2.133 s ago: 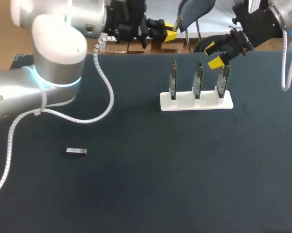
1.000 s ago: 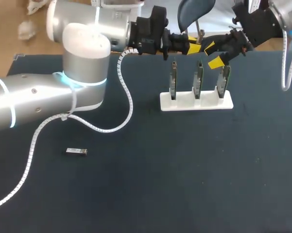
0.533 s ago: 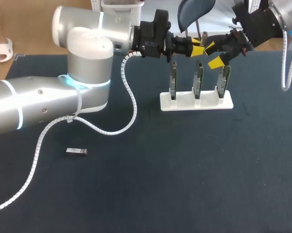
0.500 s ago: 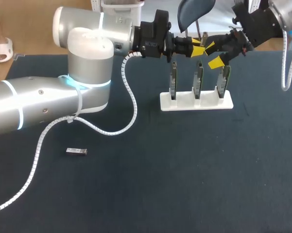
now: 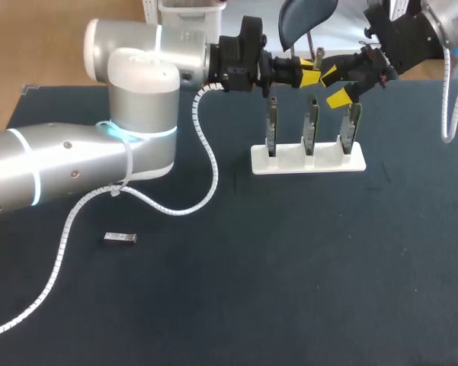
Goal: Pick up the optical module with the left hand, and insert it into the network port with the right hand.
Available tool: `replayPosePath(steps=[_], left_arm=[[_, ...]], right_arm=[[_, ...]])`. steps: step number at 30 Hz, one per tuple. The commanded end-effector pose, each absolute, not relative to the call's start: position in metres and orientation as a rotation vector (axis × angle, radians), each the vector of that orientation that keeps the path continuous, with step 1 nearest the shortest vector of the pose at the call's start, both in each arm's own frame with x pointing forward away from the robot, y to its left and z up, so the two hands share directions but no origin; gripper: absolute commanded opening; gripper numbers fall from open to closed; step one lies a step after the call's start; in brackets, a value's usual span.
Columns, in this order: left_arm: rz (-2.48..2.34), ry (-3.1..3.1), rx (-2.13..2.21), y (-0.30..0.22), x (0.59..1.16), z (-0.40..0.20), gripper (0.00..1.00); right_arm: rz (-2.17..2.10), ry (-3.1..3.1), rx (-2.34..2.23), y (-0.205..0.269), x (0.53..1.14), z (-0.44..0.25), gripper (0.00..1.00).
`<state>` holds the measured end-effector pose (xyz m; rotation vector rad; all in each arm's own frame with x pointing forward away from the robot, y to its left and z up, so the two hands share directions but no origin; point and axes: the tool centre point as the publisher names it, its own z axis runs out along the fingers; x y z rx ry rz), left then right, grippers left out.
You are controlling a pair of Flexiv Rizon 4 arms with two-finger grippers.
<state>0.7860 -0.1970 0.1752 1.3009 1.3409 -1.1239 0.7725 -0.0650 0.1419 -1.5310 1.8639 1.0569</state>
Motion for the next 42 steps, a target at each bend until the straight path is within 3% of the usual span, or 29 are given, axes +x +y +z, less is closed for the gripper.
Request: replayPosePath(steps=[1,42], left_arm=[[-1.124,1.339,1.292,-0.1988,0.7811,0.1714,0.00],[-1.121,1.339,1.322,-0.2002,0.7724,0.1669,0.00]], right_arm=[[1.051,1.864,-1.528,-0.0651,0.7705,0.1421,1.00],[1.051,1.864,-1.528,-0.0651,0.7705,0.1421,1.00]])
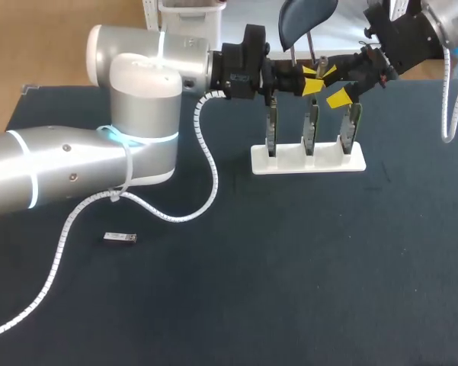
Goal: Pick up the optical module with the left hand, and insert it into the network port with the right hand.
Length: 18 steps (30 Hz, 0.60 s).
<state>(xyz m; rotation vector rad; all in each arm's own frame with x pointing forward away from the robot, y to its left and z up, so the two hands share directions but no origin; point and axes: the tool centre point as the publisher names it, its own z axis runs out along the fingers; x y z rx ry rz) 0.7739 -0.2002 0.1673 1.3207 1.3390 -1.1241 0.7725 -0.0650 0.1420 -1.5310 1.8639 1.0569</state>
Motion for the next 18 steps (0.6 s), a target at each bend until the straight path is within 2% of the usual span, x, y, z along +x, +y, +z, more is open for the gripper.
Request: replayPosePath(steps=[1,18], left_arm=[[-1.121,1.339,1.322,-0.2002,0.7724,0.1669,0.00],[-1.121,1.339,1.322,-0.2002,0.7724,0.1669,0.00]], right_arm=[[1.051,1.864,-1.528,-0.0651,0.7705,0.1421,1.00],[1.009,1.856,-1.522,-0.0739,0.7760,0.1504,1.00]])
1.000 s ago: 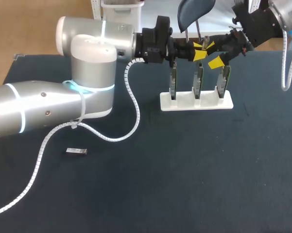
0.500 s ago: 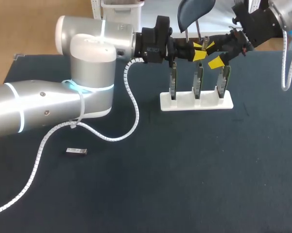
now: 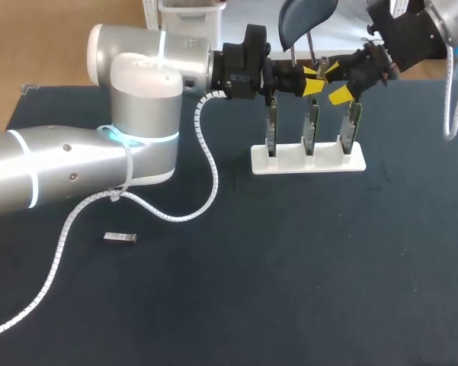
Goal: Pick up the optical module with the left hand, and insert it into the network port with the right hand.
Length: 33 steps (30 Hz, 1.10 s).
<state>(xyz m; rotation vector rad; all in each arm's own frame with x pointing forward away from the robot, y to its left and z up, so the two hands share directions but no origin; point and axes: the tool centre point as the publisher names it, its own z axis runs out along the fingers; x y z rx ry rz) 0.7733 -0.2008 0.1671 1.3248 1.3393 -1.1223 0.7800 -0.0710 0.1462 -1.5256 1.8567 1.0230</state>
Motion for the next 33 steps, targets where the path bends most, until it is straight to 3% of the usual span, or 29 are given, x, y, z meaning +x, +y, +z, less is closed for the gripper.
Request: replayPosePath(steps=[1,33], left_arm=[[-1.121,1.339,1.322,-0.200,0.772,0.167,0.00],[-1.121,1.339,1.322,-0.200,0.772,0.167,0.00]], right_arm=[[1.006,1.856,-1.525,-0.074,0.777,0.151,1.00],[0.969,1.724,-1.507,-0.059,0.780,0.196,1.00]])
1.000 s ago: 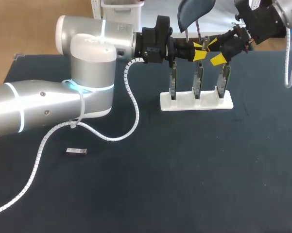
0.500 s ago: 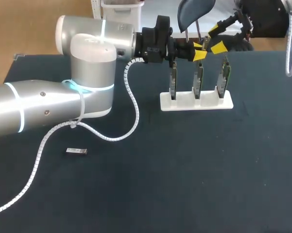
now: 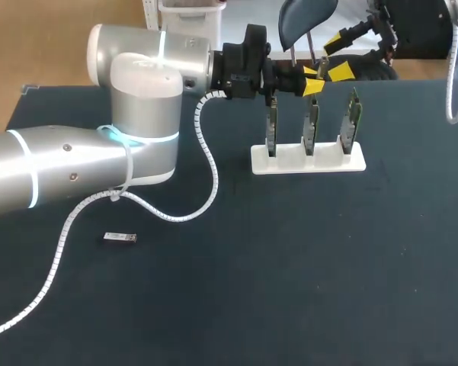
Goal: Pick up the optical module with the left hand, and insert it into the network port with the right hand.
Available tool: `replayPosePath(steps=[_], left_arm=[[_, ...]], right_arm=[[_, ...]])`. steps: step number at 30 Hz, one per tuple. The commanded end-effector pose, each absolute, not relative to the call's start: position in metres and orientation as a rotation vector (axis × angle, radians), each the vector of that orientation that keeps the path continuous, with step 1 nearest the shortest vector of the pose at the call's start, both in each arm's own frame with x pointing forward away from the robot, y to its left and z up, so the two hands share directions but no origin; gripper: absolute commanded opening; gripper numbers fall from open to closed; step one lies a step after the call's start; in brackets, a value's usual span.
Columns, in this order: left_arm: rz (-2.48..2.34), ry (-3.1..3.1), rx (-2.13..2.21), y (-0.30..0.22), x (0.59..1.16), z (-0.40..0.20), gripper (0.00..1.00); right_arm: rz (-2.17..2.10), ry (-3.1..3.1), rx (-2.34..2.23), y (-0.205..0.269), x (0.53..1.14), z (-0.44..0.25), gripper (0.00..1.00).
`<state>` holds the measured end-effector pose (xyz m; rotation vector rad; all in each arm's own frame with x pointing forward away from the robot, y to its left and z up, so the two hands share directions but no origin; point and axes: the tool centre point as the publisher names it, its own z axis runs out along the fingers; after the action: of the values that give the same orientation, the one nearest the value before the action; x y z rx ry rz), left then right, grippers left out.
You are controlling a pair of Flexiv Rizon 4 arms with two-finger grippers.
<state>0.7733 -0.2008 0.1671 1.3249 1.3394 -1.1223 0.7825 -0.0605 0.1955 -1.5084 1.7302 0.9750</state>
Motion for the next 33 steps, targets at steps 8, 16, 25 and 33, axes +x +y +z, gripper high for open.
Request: replayPosePath(steps=[8,16,25,33], left_arm=[[-1.121,1.339,1.322,-0.200,0.772,0.167,0.00],[-1.121,1.339,1.322,-0.200,0.772,0.167,0.00],[-1.121,1.339,1.322,-0.200,0.772,0.167,0.00],[-1.121,1.339,1.322,-0.200,0.772,0.167,0.00]], right_arm=[[0.983,1.695,-1.528,-0.052,0.780,0.198,1.00],[0.997,1.677,-1.556,-0.048,0.780,0.198,1.00],[1.000,1.663,-1.572,-0.045,0.782,0.201,1.00],[0.994,1.669,-1.586,-0.044,0.783,0.199,1.00]])
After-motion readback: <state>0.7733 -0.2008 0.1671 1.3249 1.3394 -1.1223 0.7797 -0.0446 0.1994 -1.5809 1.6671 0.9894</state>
